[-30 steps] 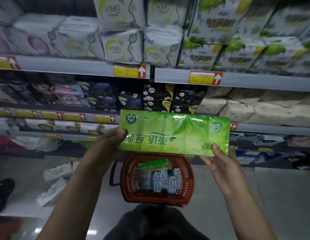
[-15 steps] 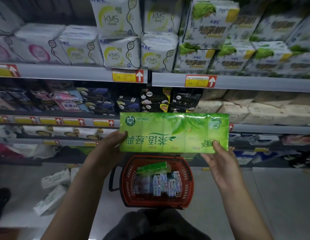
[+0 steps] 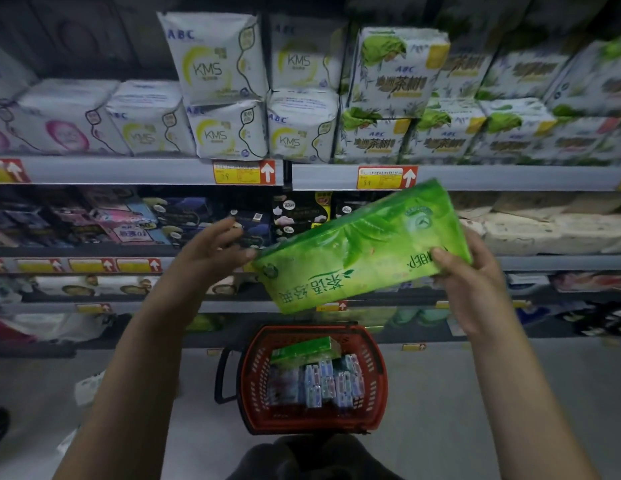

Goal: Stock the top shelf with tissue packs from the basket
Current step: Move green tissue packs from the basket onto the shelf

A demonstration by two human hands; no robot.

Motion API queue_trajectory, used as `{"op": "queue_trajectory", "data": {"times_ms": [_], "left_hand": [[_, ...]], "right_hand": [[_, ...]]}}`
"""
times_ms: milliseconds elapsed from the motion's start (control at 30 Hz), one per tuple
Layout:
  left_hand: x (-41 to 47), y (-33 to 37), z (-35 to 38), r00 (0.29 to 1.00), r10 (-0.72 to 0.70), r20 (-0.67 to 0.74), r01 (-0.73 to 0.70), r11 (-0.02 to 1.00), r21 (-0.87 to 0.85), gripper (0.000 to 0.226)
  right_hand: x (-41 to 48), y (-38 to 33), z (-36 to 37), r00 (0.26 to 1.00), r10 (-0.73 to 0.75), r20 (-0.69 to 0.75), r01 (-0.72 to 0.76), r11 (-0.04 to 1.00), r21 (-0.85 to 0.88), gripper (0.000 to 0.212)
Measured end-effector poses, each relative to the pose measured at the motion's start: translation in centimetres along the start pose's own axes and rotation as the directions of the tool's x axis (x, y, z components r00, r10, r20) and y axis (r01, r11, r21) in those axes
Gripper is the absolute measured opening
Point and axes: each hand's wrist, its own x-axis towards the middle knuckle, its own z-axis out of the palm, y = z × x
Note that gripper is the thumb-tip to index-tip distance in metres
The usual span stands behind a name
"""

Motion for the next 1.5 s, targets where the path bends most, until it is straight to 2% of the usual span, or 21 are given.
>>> {"op": "queue_trajectory", "data": {"times_ms": [67,167,233,367,467,567,767,900,933,1000,1067,1133,1167,1267,1300,1400,1500], "left_hand": [[0.6,1.5,1.2,0.997,0.037,0.064,-0.041,0.998,0.051,0.094],[1.5,3.2,3.6,0.986,0.055,0.159,-0.072,0.992,0.103,0.095],[1.8,3.5,4.9,0.973,0.051,0.224,-0.082,0.988,0.128,0.093],[2.0,2.8,6.4,0.936,0.028,0.352,-0.079,0.988,0.132,0.092],[1.8,2.2,7.0,0.908,0.053,0.415,-0.101,0.990,0.095,0.073],[1.6,2.0,7.3,0.912,0.086,0.402,-0.123,0.990,0.069,0.059],[1.2,1.5,6.5,0.950,0.126,0.287,-0.125,0.992,-0.022,0.044],[0.2,-0.2,5.8,0.983,0.129,0.132,-0.091,0.962,-0.257,0.038],[-0.2,-0.7,5.7,0.986,0.126,0.105,-0.086,0.942,-0.326,0.041],[-0.7,-1.8,5.5,0.993,0.094,0.073,-0.051,0.889,-0.455,0.062],[-1.1,-2.5,5.4,0.998,0.044,0.045,-0.012,0.836,-0.549,0.088],[-1.2,-3.0,5.3,1.000,0.003,0.006,0.001,0.787,-0.617,0.102],[-1.3,-3.3,5.2,1.000,-0.004,-0.010,-0.003,0.762,-0.647,0.100],[-1.5,-3.9,5.3,0.999,0.015,-0.032,-0.034,0.684,-0.729,0.065],[-1.4,-4.0,5.4,0.999,0.013,-0.039,-0.038,0.661,-0.749,0.065],[-1.2,-4.4,6.0,0.999,-0.023,-0.035,-0.015,0.581,-0.814,0.095],[-1.0,-4.5,6.6,0.997,-0.074,0.005,0.043,0.523,-0.851,0.105]], "right_hand": [[1.1,-1.5,0.3,0.995,-0.054,0.084,0.061,0.994,-0.090,0.065],[2.3,-3.3,1.6,0.970,-0.083,0.227,0.141,0.958,-0.249,0.063],[2.7,-4.2,2.6,0.948,-0.055,0.313,0.168,0.923,-0.347,0.059],[2.6,-5.7,3.9,0.894,0.011,0.448,0.231,0.845,-0.482,0.064],[2.4,-6.5,4.4,0.870,0.032,0.493,0.280,0.791,-0.545,0.064],[2.4,-6.6,4.6,0.860,0.050,0.508,0.283,0.782,-0.556,0.066],[2.5,-5.8,4.8,0.886,-0.047,0.461,0.265,0.867,-0.423,0.080],[1.8,-3.6,3.4,0.941,-0.112,0.319,0.209,0.934,-0.289,0.083],[1.4,-2.8,3.0,0.961,-0.099,0.258,0.171,0.946,-0.275,0.088],[0.7,-0.9,2.3,0.985,-0.042,0.166,0.083,0.965,-0.249,0.098],[-0.3,1.0,2.0,0.991,0.017,0.130,0.014,0.972,-0.234,0.103],[-1.3,2.6,2.0,0.992,0.067,0.105,-0.044,0.977,-0.207,0.103],[-1.8,3.5,2.0,0.991,0.095,0.089,-0.077,0.980,-0.183,0.103],[-2.8,5.5,2.1,0.980,0.189,0.066,-0.185,0.981,-0.058,0.111],[-2.9,6.0,2.2,0.973,0.220,0.068,-0.219,0.975,-0.022,0.116],[-3.2,6.8,3.0,0.962,0.259,0.086,-0.265,0.963,0.057,0.122],[-3.2,6.8,3.5,0.967,0.245,0.077,-0.253,0.957,0.140,0.103]]}}
